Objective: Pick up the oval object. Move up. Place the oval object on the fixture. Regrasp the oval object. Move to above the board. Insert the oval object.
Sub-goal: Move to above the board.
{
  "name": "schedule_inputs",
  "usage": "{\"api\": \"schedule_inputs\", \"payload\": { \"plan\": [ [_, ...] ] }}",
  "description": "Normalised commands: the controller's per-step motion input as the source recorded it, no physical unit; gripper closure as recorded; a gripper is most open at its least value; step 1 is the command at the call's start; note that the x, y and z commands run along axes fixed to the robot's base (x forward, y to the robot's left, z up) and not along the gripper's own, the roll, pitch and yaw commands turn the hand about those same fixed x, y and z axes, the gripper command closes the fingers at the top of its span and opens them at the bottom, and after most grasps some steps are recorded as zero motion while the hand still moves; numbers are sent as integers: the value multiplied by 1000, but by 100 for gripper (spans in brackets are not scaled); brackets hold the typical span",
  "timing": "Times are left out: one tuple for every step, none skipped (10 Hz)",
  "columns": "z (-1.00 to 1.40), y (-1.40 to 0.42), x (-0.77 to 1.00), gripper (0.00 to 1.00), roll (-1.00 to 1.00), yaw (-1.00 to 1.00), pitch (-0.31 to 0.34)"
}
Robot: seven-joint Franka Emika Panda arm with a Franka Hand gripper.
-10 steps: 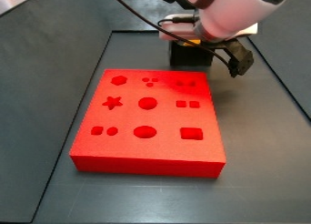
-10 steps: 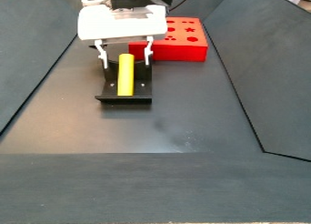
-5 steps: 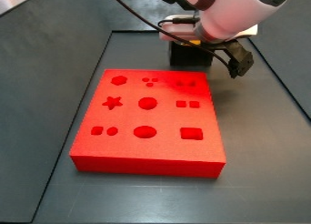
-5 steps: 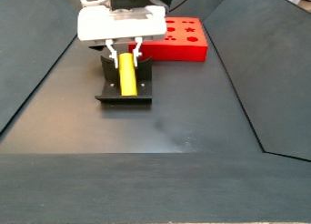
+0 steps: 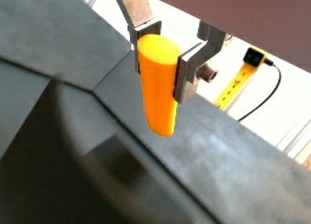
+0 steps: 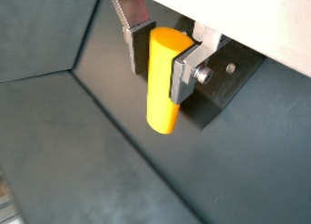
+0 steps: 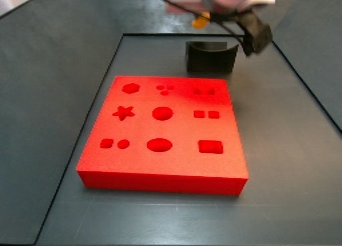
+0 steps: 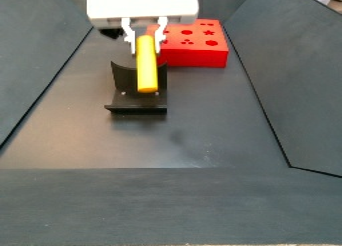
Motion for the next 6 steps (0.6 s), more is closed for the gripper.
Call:
{"api": "schedule_inputs", "payload": {
  "plan": [
    [1000,270,-288,100,-49,-262,-49],
    [1000,268,-282,100,-56,-242,-19],
    [1000,264,-280,100,-60,-212,6],
    [1000,257,-278,100,-71,-171,38],
    [1000,248,-271,100,-84,-139,56],
    [1000,236,-262,100,-94,-107,72]
  ]
}}
